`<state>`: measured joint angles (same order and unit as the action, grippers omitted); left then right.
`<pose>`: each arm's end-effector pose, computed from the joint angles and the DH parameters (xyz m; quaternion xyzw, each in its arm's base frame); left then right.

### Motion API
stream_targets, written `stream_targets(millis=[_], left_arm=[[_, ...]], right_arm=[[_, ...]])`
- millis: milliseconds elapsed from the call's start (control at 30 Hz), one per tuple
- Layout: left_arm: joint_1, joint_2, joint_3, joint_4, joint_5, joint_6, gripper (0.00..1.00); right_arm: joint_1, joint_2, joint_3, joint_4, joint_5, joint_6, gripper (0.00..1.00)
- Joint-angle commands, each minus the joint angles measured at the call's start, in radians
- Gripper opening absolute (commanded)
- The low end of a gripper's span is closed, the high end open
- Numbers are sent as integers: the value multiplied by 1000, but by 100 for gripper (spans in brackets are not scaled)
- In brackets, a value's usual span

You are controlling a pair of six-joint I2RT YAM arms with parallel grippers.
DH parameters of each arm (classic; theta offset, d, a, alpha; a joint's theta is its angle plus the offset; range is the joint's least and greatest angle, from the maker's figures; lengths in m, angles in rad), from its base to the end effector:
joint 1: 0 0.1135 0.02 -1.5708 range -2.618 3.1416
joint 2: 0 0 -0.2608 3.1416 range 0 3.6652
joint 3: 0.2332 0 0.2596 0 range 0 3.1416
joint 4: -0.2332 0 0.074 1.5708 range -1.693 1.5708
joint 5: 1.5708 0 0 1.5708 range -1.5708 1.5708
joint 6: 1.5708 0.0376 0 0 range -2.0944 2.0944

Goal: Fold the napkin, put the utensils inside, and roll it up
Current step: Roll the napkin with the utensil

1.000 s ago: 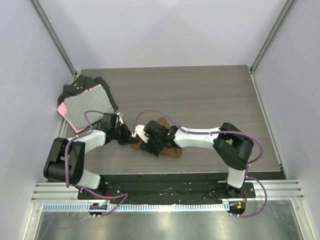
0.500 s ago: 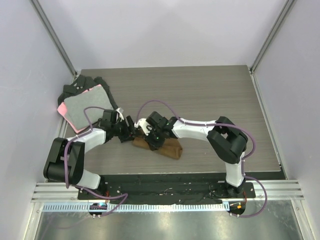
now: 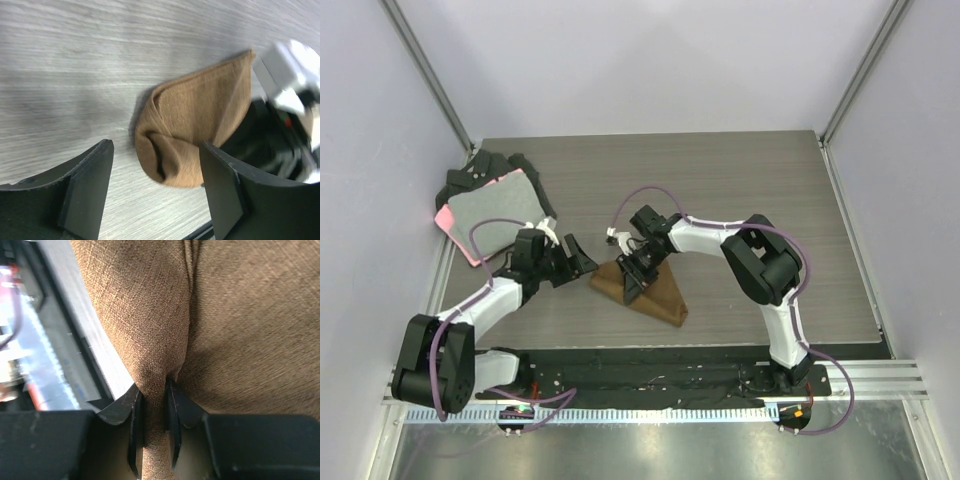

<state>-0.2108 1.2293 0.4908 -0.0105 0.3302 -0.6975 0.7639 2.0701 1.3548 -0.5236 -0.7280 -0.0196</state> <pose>0.2322 -0.0622 0.1590 -0.1542 0.8935 -0.3082 0.2880 0.2774 0.3004 0.1256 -0.4062 0.8294 0.3832 0.0161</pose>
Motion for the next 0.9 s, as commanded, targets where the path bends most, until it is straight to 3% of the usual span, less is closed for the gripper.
stream_targets(millis=[0,167,467,567,733,800,867], left_arm=[[2,-50,-52,144,70,10,71],[2,-22,-77,251,108,7,67],[-22,139,-77,411,208,-22,47],[-25,171,-75,435,221,-25,38],[-27,222,-64,440,222,-23,10],[-27,243,-54,426,221,-23,0],[-27,268,-28,379,225,-23,0]], right_arm=[[-52,79,27,-49,-139,18,24],[-86,133,41,-53,-175,18,24],[-126,202,61,-50,-180,46,24],[-127,208,64,-50,-172,50,24],[-130,183,70,-50,-131,67,25],[-132,142,72,-52,-99,90,30],[-130,76,73,-52,-42,104,39]])
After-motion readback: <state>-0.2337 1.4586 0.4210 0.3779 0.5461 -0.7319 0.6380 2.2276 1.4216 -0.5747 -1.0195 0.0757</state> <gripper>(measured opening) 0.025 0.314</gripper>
